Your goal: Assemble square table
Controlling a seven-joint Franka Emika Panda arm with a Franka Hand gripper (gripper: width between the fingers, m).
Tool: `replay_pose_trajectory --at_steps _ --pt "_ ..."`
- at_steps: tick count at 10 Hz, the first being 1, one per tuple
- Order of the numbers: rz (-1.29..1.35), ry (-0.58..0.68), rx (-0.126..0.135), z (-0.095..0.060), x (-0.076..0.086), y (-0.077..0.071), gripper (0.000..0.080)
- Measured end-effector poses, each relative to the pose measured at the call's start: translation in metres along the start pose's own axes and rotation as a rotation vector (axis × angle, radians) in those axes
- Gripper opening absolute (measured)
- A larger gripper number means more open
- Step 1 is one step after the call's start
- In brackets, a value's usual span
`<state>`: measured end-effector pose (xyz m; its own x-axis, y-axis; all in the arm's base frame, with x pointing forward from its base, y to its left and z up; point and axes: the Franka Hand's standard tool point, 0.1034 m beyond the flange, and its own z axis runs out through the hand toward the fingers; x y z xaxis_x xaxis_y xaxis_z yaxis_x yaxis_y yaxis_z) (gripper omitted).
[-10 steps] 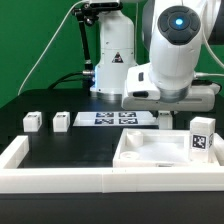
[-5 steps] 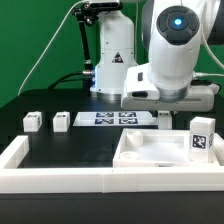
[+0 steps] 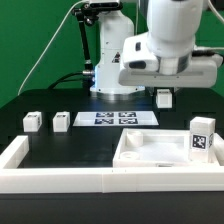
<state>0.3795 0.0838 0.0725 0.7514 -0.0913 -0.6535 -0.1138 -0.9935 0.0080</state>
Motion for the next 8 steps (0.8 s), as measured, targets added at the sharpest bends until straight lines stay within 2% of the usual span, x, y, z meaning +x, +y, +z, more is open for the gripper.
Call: replay_pose_trajectory --at_steps 1,2,3,4,5,6,7,8 --pt "-0.001 0.021 0.0 -0.001 0.003 0.0 0.0288" --pt "-0.009 0.124 0.007 -0.005 0.01 -0.003 0.0289" --pt "-0.016 0.193 0.014 -0.005 0.009 -0.002 0.0289" --pt "-0.028 0.229 0.023 -0.01 0.015 0.005 0.029" --pt "-0.038 0.32 0.035 -0.028 0.027 0.007 0.029" --pt "-0.053 0.366 0.041 -0.04 0.031 0.008 0.029" --pt "-0.055 0.476 0.048 -0.059 0.042 0.009 0.029" --pt "-0.053 0.539 0.057 -0.074 0.045 0.013 0.029"
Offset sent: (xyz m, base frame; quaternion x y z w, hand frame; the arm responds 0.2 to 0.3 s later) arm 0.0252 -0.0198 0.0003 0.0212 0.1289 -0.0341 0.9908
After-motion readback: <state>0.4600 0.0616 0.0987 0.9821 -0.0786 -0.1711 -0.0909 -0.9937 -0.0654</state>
